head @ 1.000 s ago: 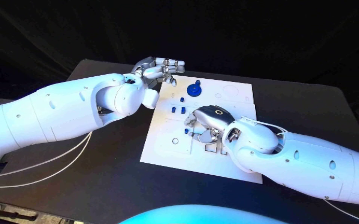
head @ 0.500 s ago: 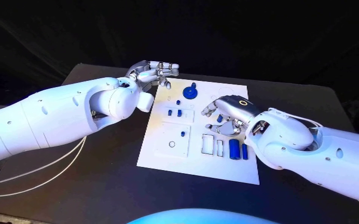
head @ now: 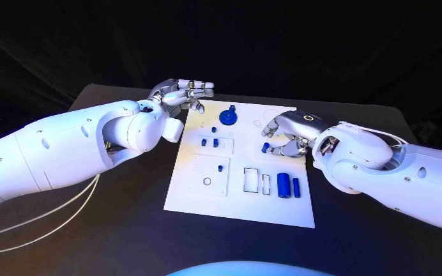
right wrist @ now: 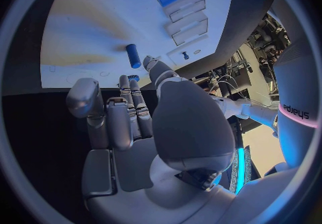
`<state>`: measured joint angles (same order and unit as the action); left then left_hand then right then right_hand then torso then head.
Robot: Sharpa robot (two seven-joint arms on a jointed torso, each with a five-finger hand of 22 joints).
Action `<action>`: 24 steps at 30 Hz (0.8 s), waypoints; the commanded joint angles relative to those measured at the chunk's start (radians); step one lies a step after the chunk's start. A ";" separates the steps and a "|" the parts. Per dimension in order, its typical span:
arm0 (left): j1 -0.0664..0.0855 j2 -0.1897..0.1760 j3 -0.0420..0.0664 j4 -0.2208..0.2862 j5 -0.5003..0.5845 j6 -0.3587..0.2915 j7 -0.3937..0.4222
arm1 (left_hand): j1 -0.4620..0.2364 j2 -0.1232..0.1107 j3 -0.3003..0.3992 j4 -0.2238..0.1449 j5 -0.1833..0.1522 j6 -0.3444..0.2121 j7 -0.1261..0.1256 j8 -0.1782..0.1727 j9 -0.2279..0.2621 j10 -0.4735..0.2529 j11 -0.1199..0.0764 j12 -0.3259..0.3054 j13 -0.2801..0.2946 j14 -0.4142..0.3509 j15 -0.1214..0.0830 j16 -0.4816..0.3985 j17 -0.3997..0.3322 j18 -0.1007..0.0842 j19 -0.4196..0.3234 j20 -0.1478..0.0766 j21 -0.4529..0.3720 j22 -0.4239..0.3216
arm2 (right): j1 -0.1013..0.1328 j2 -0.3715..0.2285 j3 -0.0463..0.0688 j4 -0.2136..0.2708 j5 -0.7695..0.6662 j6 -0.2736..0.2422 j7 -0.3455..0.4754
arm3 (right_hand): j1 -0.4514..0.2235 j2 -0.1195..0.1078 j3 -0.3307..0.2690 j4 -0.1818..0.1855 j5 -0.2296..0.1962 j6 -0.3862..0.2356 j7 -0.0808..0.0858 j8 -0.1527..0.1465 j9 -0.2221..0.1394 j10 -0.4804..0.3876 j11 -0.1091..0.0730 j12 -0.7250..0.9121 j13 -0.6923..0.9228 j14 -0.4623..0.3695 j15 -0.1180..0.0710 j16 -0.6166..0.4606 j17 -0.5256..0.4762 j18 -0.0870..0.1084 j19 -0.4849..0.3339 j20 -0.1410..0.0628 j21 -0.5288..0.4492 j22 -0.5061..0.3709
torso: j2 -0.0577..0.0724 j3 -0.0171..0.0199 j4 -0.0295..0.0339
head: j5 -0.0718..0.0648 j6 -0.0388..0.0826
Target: Assemble the parts on the task board
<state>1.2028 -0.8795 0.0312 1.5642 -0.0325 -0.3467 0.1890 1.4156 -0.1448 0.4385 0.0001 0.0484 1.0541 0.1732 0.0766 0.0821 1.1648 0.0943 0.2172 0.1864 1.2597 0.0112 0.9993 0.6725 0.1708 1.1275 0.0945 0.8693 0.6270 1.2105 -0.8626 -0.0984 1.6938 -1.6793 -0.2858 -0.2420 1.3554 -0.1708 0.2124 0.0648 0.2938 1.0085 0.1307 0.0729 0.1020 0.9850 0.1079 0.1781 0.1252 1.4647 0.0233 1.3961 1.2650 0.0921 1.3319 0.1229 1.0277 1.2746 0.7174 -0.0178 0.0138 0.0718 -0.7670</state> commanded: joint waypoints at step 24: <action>0.001 0.000 0.001 0.004 -0.008 0.022 0.000 | -0.008 0.001 -0.006 -0.003 0.003 -0.009 0.002 0.005 -0.002 -0.008 0.000 0.008 0.002 -0.009 0.002 0.001 0.000 0.013 0.000 0.005 -0.007 -0.002 | -0.022 0.057 -0.005 -0.068 0.001 0.075 0.021 | 0.062 0.074 0.074 0.012 -0.045 0.095 -0.001 0.032 0.012 0.165 -0.041 0.048 -0.005 0.050 -0.034 0.028 0.036 -0.003 0.065 -0.029 0.102 0.064 | 0.000 -0.0009 0.0016 | -0.002 -0.012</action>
<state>1.2028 -0.8807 0.0312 1.5650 -0.0358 -0.3434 0.1863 1.4156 -0.1448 0.4357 -0.0027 0.0484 1.0504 0.1766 0.0766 0.0812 1.1648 0.0943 0.2246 0.1870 1.2597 0.0112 0.9993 0.6725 0.1708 1.1275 0.0945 0.8656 0.6259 1.1920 -0.8081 -0.1026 1.6272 -1.6776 -0.2281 -0.2324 1.4200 -0.1068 0.2821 0.0761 0.2527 1.0994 0.1301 0.1005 0.1131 1.1437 0.0659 0.2294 0.1204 1.4651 -0.0027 1.4201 1.2992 0.0922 1.3902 0.0938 1.1248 1.3081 0.7174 -0.0187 0.0146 0.0696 -0.7776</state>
